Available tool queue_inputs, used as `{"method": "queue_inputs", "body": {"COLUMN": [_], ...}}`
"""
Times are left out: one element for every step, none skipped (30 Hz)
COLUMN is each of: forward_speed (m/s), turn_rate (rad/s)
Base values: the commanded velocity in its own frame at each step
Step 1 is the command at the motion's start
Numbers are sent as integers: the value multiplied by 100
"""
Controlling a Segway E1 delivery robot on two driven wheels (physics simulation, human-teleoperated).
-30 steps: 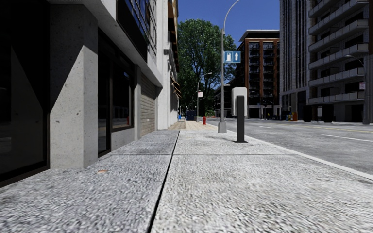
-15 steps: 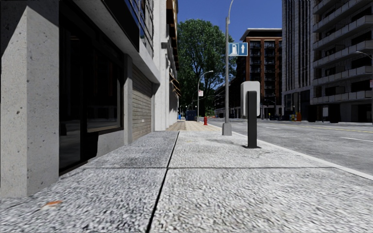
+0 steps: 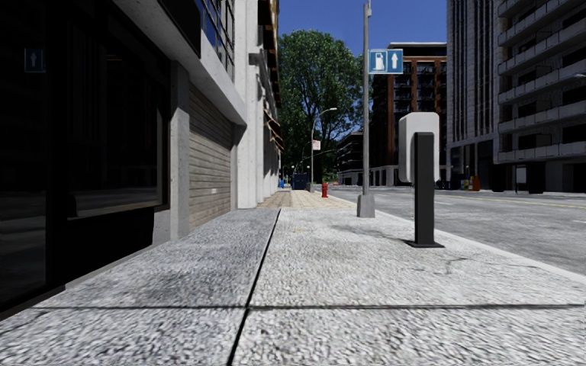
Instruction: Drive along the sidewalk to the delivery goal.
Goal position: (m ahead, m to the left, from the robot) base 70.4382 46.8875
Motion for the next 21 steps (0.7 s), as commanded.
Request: {"method": "queue_inputs", "body": {"forward_speed": [200, 200, 200, 200, 200, 200, 200, 200, 200, 200, 200, 200, 200, 200, 200, 200, 200, 200, 200, 200, 200], "turn_rate": [0, 0, 0, 0, 0, 0, 0, 0, 0, 0, 0, 0, 0, 0, 0, 0, 0, 0, 0, 0, 0]}}
